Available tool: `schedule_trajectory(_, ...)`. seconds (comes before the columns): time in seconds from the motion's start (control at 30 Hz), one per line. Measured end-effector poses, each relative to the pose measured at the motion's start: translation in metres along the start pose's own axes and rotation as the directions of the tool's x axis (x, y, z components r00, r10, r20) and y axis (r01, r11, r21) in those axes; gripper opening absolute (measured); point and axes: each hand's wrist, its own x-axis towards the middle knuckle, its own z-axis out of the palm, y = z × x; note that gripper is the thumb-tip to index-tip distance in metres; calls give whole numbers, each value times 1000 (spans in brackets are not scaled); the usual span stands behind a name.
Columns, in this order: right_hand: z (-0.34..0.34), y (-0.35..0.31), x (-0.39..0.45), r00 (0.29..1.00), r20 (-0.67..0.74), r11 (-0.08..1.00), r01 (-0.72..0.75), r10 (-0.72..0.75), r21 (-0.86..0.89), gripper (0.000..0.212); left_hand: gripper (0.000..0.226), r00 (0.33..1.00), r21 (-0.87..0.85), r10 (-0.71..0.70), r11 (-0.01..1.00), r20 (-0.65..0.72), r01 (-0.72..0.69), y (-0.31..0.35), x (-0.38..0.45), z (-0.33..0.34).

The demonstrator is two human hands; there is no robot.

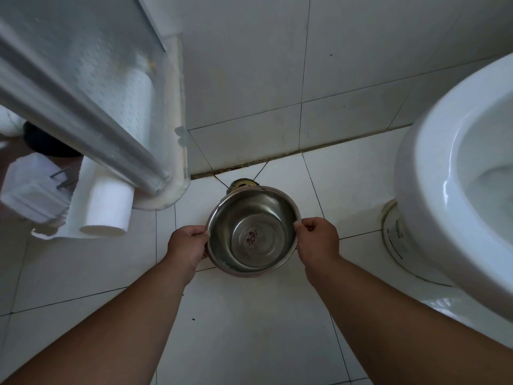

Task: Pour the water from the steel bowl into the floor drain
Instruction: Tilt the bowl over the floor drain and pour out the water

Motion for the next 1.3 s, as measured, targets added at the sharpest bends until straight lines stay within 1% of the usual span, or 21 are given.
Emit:
schedule_trajectory(0.13, -1, -2, -2, 1000, 0, 1000, -1, 1, 6, 29, 20, 1000, 4, 1, 1000, 6, -1, -1, 2, -1)
schedule_trajectory(0.23, -1, -2, -3, 1000, 13, 999, -17, 17, 34, 15, 20, 1000, 9, -5, 1000, -6, 5, -1, 5, -1)
schedule_trajectory(0.3, -1, -3, -4, 1000, 17, 999, -18, 17, 42, 11, 20, 1000, 7, -7, 1000, -9, 7, -1, 6, -1)
schedule_trajectory(0.5, -3, -4, -4, 1000, 17, 999, -1, 0, 36, 14, 21, 1000, 11, -6, 1000, -13, 6, -1, 6, -1)
schedule_trajectory(0.6, -4, -4, -4, 1000, 14, 999, 2, -3, 40, 20, 23, 1000, 10, -12, 1000, -14, 12, 0, 5, -1)
schedule_trajectory(0.7, -5, -5, -3, 1000, 15, 999, 14, -14, 34, 19, 23, 1000, -7, -10, 1000, -17, 10, 3, 2, 1)
schedule_trajectory(0.83, -6, -5, -2, 1000, 2, 999, 16, -16, 32, 27, 27, 1000, -13, 6, 1000, -4, -6, 7, -2, 4)
schedule_trajectory(1.0, -8, -5, 1, 1000, 9, 1000, 0, -1, 30, 16, 28, 1000, -14, 8, 1000, 10, -8, 10, -5, 7)
schedule_trajectory(1.3, -12, -4, 6, 1000, -12, 1000, 0, 0, 21, 14, 29, 1000, 12, 7, 1000, 16, -8, 15, -7, 14)
